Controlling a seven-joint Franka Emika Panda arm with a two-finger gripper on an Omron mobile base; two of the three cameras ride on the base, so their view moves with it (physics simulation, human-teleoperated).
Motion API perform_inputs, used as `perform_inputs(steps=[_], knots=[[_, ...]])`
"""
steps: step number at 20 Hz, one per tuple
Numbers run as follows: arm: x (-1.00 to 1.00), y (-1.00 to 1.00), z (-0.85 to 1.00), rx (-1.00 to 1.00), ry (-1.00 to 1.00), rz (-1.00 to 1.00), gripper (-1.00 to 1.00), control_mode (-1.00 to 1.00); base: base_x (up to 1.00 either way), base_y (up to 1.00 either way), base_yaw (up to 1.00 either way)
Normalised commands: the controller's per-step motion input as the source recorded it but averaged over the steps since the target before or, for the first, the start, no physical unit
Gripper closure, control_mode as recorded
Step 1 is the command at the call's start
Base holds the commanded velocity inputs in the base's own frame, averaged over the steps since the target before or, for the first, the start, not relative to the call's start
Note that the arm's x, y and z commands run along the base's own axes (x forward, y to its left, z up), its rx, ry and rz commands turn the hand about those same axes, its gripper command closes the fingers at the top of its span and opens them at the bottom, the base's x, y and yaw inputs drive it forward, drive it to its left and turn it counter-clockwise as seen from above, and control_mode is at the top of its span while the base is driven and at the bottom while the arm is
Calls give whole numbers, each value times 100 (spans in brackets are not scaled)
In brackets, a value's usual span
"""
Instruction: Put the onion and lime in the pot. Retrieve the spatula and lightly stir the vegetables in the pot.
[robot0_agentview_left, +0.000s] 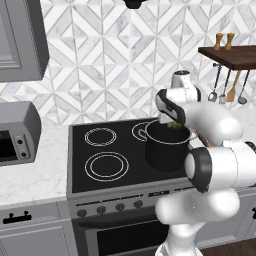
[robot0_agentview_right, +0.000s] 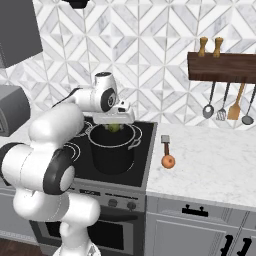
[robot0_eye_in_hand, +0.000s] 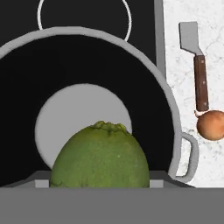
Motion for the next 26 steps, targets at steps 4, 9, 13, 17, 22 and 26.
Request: perform_inputs(steps=[4, 9, 13, 17, 22, 26], knots=[[13, 14, -47, 0, 6, 0, 100, -100, 0, 0, 0], [1, 2, -53, 0, 4, -2, 100, -100, 0, 0, 0], [0, 4, -40, 0, 0, -2, 100, -100, 0, 0, 0], [0, 16, -34, 0, 0, 0, 100, -100, 0, 0, 0], [0, 20, -30, 0, 0, 0, -100, -100, 0, 0, 0], [-5, 2, 7, 0, -2, -2, -100, -100, 0, 0, 0]])
